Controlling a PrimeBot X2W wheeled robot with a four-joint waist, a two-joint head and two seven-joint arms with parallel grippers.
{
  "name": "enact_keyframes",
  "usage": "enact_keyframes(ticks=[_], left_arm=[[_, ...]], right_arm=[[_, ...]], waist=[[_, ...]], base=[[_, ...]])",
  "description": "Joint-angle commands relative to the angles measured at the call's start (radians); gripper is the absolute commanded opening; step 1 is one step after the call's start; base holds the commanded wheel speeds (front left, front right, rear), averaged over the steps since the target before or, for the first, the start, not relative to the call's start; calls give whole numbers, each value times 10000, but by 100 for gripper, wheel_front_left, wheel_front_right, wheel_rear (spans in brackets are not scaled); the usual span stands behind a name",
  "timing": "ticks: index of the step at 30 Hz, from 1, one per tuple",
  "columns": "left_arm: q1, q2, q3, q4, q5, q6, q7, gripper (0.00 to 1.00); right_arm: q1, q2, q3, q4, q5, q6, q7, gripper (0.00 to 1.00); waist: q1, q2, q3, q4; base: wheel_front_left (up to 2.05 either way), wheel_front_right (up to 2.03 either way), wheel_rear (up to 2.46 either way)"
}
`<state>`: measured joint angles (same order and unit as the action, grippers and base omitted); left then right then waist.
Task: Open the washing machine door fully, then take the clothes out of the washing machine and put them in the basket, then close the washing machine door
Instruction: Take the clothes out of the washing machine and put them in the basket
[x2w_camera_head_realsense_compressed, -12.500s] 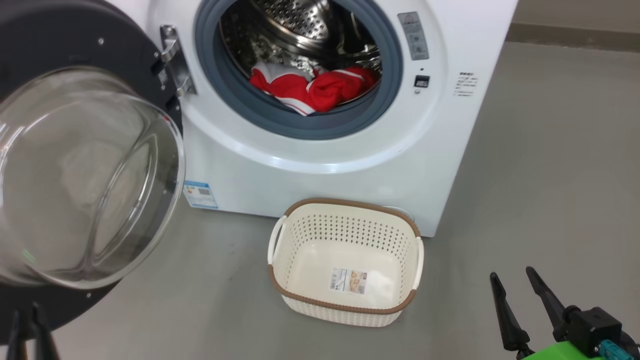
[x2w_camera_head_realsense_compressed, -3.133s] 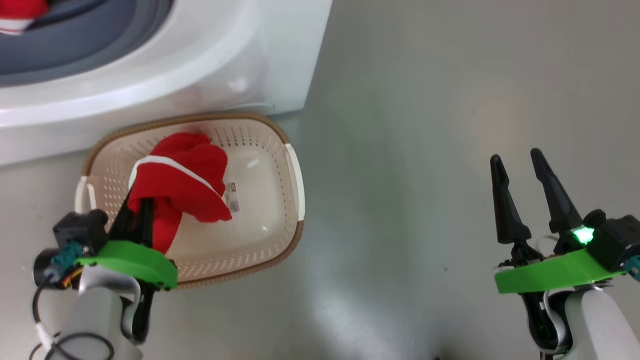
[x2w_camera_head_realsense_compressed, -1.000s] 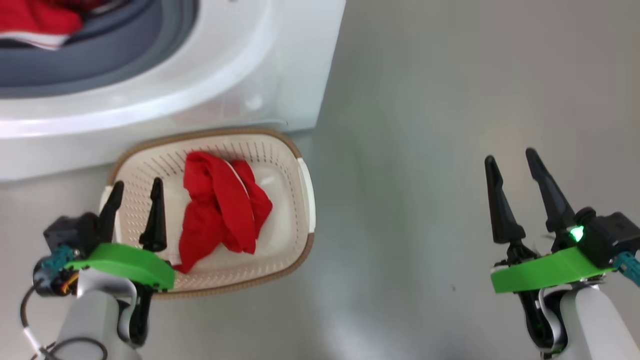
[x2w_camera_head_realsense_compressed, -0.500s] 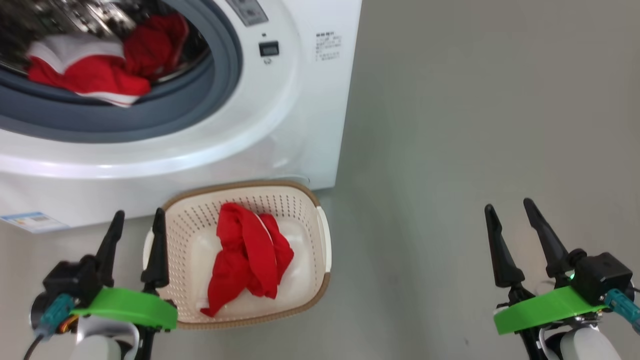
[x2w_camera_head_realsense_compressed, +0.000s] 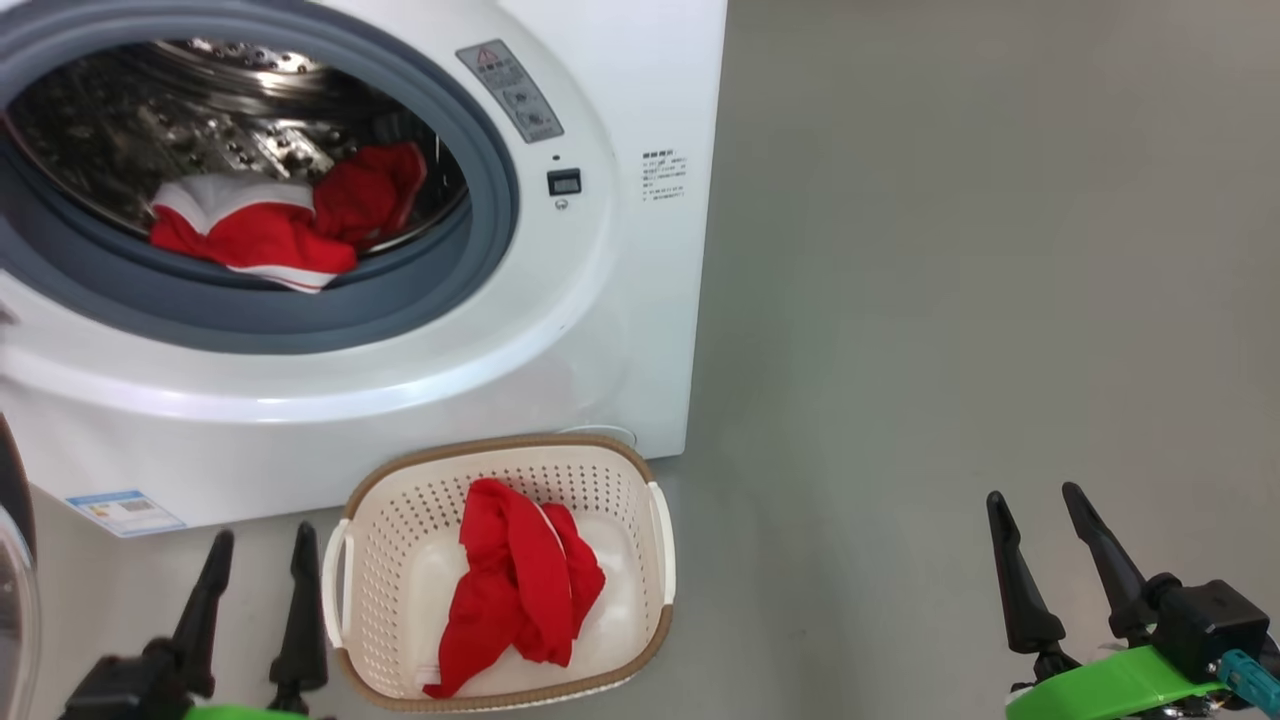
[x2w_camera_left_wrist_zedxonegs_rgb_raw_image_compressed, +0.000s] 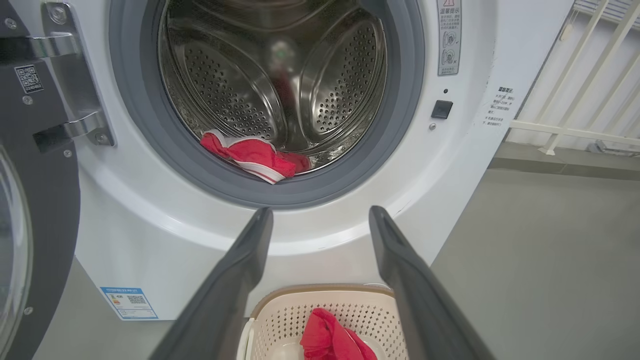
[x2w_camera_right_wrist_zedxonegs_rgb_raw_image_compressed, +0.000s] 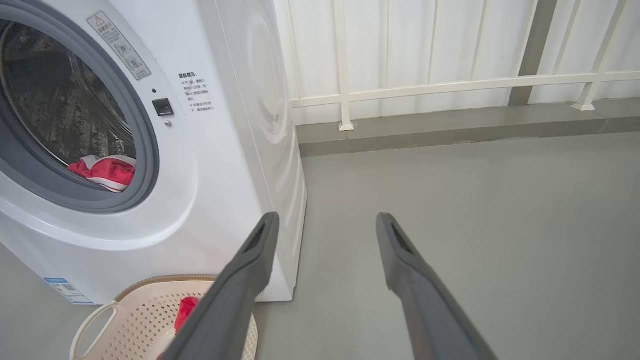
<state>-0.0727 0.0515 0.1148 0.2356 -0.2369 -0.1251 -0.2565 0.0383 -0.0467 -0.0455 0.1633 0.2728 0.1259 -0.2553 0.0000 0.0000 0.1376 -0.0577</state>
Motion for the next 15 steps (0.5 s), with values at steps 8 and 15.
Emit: enact_keyframes(ticks=[8, 15], left_arm=[[709, 25, 570, -873, 184, -56, -53, 100], [614, -4, 622, -912, 207, -56, -53, 100]], right_arm=[[132, -124, 82, -270, -18, 48, -65, 100], [68, -113, 103, -283, -36, 48, -65, 100]], waist=[[0, 0, -191, 26], [0, 0, -149, 41]], base=[[0, 0, 0], [0, 0, 0]])
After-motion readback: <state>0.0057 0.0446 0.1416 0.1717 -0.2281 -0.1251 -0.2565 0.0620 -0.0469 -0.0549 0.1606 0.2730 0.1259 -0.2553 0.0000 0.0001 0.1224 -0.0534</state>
